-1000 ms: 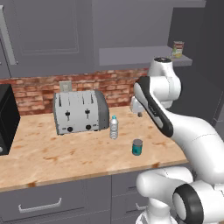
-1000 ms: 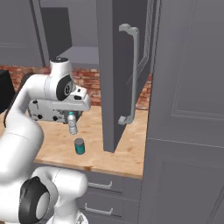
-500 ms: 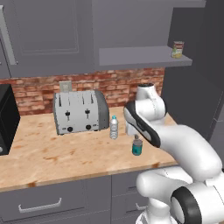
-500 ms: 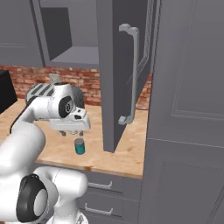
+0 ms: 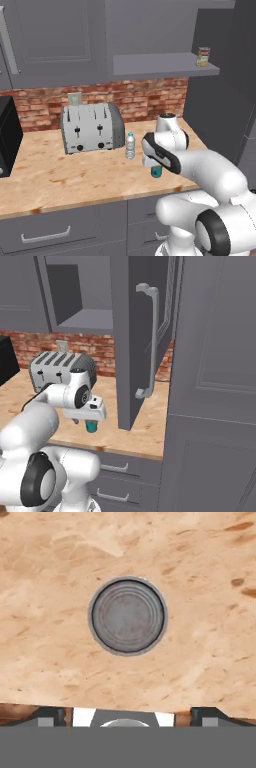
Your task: Restock the canned food cabinet by taking the new fresh canned food from the counter and placing it in the cabinet. Then, take the old canned food from the cabinet and place it on the counter.
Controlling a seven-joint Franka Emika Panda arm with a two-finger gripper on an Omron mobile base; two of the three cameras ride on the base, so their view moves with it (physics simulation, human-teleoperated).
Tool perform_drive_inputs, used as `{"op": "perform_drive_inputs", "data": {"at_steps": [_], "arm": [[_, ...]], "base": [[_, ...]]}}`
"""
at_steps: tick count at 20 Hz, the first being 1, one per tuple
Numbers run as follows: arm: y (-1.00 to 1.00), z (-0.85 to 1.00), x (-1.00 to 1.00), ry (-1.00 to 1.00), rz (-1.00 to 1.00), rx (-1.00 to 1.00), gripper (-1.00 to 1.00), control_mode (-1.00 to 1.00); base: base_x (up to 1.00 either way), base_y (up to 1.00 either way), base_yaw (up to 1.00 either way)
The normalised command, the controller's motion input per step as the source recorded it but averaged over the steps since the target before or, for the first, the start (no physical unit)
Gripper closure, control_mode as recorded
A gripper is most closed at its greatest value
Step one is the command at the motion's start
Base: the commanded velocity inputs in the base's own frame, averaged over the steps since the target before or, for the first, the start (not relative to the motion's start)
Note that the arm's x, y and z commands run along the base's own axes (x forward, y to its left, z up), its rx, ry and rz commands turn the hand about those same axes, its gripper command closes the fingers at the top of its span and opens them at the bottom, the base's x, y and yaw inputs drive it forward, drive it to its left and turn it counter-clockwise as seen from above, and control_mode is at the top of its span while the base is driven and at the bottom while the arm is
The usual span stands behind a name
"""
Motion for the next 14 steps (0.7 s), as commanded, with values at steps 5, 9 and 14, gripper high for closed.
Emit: {"op": "perform_drive_inputs", "data": {"at_steps": [5, 9, 14], "arm": [[0.0, -0.27, 0.15, 0.0, -0.02, 0.0, -1.0, -1.0], [0.07, -0.08, 0.19, 0.0, -0.01, 0.0, -1.0, -1.0], [0.11, -0.07, 0.26, 0.0, 0.0, 0.0, -1.0, -1.0]], "base": [[0.0, 0.0, 0.0], [0.0, 0.0, 0.0], [0.0, 0.0, 0.0]]}}
